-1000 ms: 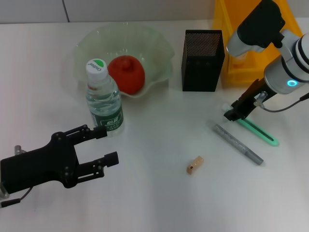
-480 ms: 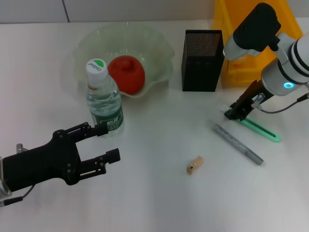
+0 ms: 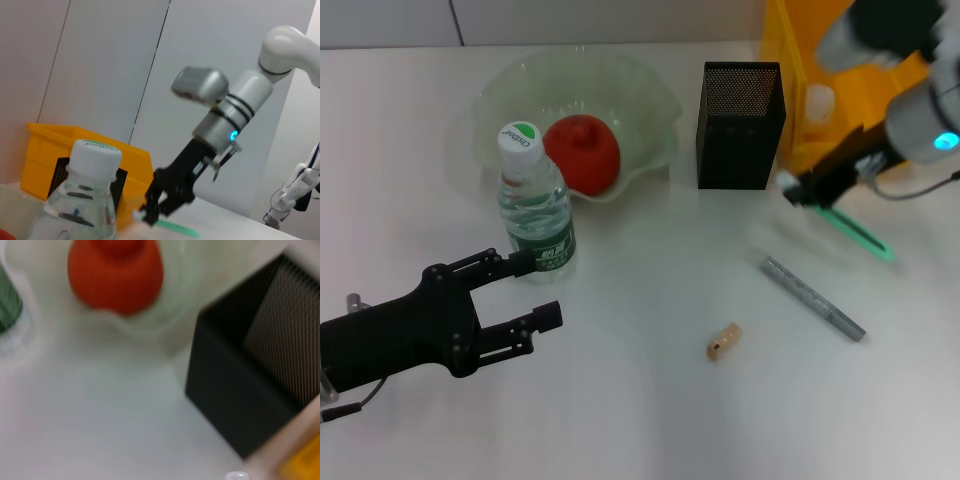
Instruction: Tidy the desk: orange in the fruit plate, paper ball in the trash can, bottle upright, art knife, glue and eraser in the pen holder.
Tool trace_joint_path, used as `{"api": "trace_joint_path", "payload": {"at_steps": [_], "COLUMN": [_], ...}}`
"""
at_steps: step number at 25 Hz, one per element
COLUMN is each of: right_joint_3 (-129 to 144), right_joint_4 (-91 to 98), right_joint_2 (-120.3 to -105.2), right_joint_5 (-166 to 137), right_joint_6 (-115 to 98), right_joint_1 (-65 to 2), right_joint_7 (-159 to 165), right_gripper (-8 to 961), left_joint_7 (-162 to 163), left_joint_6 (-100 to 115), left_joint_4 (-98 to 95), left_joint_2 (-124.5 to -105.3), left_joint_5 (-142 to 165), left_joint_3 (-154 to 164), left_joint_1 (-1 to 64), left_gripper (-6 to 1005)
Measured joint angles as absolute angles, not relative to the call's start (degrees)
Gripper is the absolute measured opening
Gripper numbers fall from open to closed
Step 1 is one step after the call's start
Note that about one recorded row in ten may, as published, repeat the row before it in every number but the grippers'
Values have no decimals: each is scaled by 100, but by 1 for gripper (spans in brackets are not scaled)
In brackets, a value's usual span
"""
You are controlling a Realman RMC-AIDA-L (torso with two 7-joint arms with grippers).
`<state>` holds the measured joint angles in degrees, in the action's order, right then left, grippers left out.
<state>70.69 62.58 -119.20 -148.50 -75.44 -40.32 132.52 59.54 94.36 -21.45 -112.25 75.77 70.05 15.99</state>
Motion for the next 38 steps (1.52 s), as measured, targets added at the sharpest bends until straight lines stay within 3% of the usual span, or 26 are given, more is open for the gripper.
{"api": "trace_joint_path", "payload": {"at_steps": [6,13,15,16,21,23,38], "right_joint_3": [5374,3772,3777,3787,3821,3893,3949], "right_joint_4": [6580,3908,3193,2969,2853,2788,2100], "right_joint_2": [-11793,-11298,-11276,-11314,-11804,-11903,-11927], "right_joint_5": [-13108,-10062,-9546,-9370,-9244,-9241,-8920], "right_joint_6": [-8265,-7917,-7655,-7505,-6881,-6636,-6054], "right_joint_1": [-3812,-3941,-4017,-4047,-4082,-4128,-4500], "right_joint_7": [12063,9355,8655,8366,7537,7366,6692], "right_gripper": [192,201,203,205,211,214,259], "left_joint_7": [5956,5958,5959,5959,5966,5967,5929], "left_joint_6": [9385,9318,9311,9310,9286,9251,9042], "left_joint_4": [-2145,-2149,-2152,-2156,-2152,-2151,-2144], "left_joint_2": [-11232,-11242,-11245,-11247,-11250,-11256,-11268], "left_joint_5": [7578,7576,7575,7575,7571,7571,7576], "left_joint_3": [7004,7005,7004,7005,7004,7005,7005], "left_joint_1": [1599,1647,1658,1659,1709,1718,1723], "left_gripper": [757,757,757,757,757,757,757]}}
